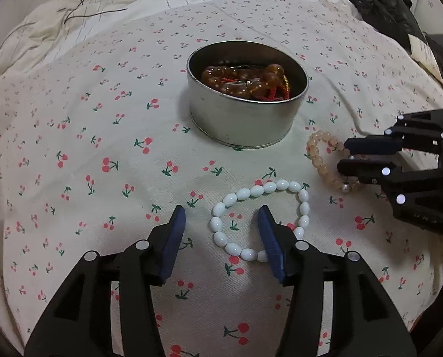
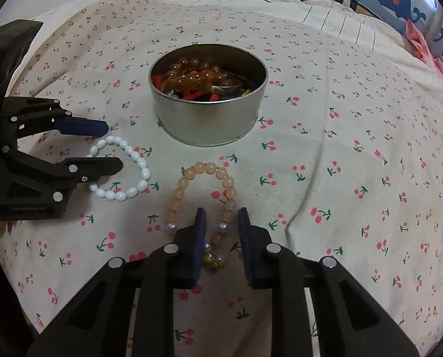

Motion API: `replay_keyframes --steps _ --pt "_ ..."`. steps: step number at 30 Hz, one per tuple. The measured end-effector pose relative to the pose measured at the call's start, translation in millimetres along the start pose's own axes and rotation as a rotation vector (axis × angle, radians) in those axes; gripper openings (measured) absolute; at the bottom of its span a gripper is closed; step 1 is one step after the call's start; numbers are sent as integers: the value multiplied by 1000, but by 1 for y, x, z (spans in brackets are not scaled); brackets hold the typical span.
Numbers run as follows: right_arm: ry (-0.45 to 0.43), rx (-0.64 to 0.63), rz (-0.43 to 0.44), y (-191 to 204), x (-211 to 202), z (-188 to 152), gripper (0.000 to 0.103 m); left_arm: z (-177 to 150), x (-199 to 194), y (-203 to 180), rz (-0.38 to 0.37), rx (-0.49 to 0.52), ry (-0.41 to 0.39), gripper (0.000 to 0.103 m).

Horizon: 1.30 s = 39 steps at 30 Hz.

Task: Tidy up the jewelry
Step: 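Grasp the white bead bracelet with the left tool while the right tool grasps the peach bead bracelet, then carry both bead bracelets over the tin and open both tools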

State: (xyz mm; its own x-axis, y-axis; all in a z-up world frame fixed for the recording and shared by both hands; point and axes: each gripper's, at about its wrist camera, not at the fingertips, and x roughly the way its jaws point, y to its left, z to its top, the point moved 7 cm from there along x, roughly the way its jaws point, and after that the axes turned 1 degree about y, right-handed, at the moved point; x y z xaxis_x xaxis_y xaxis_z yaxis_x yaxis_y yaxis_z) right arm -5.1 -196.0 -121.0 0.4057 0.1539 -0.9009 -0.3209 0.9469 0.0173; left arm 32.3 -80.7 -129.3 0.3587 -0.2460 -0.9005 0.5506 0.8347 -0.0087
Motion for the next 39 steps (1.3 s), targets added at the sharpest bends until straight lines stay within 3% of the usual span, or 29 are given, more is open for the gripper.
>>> replay_keyframes --steps 4,17,19,21,22,23,30,39 --pt "2 5 -1 1 3 1 30 1 2 -4 6 12 -2 56" --pt "5 3 -4 3 6 0 30 -2 3 -5 20 27 -8 60" --pt "5 3 -4 3 5 0 30 -2 3 -7 11 28 -8 53" --pt "4 6 6 3 5 0 22 -1 0 -9 15 38 -10 15" --pt "4 19 24 3 5 1 8 1 -2 -9 6 38 -9 9" --pt "1 27 31 3 3 1 8 1 -3 -9 -3 33 -9 7" --pt "-61 96 122 -2 -19 10 8 12 -25 -7 -80 39 -36 7" --pt "-132 153 175 -11 -46 17 8 22 -52 -2 -134 59 -90 7"
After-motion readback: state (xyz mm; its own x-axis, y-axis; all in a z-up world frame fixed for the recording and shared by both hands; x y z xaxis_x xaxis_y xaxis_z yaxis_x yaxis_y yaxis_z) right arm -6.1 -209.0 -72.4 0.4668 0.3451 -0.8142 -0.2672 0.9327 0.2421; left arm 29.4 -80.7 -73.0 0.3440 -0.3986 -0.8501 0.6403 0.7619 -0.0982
